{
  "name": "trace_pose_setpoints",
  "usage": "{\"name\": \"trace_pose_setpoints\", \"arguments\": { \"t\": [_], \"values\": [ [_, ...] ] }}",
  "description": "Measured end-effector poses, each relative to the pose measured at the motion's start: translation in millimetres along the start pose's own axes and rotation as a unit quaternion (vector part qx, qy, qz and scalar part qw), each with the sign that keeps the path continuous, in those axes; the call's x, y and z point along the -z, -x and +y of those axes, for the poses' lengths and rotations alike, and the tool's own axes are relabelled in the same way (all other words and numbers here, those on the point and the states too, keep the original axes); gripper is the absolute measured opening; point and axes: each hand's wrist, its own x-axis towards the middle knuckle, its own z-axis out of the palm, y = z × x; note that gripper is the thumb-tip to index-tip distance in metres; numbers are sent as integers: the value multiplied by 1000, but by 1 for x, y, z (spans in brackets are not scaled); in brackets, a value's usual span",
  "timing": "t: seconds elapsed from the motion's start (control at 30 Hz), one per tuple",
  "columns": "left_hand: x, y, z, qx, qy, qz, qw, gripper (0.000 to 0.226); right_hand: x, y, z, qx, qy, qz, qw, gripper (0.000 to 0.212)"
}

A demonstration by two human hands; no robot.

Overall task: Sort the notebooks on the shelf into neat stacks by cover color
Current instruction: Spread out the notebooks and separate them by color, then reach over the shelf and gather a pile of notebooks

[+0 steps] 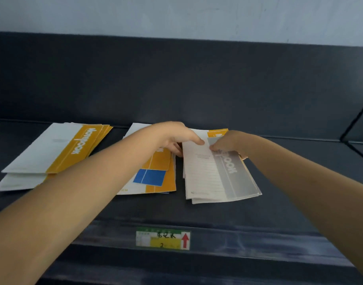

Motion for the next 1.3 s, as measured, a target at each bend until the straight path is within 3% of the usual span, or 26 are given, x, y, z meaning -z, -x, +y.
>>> {"name": "trace_pose_setpoints", "arguments": {
  "t": [0.17,0.27,0.37,0.47,0.6,0.93,1.3],
  "values": [
    [12,-7,-7,-87,-72,26,993,69,-6,2,-2,-39,48,78,995,40],
    [10,-6,-7,-209,-214,117,947,53,-5,14,2,-66,106,133,983,37],
    [-1,0,5,-286,-258,121,915,46,2,27,16,-73,128,176,973,45],
    [-24,7,24,-308,-279,87,905,42,15,43,38,-82,142,205,965,49],
    [-68,19,55,-339,-284,68,894,45,38,66,82,-89,143,215,962,38],
    [-213,50,151,-387,-285,61,875,50,114,126,245,-140,137,230,953,36],
    [-358,54,258,-395,-257,31,881,53,196,144,398,-162,102,248,950,34]
  ]
}}
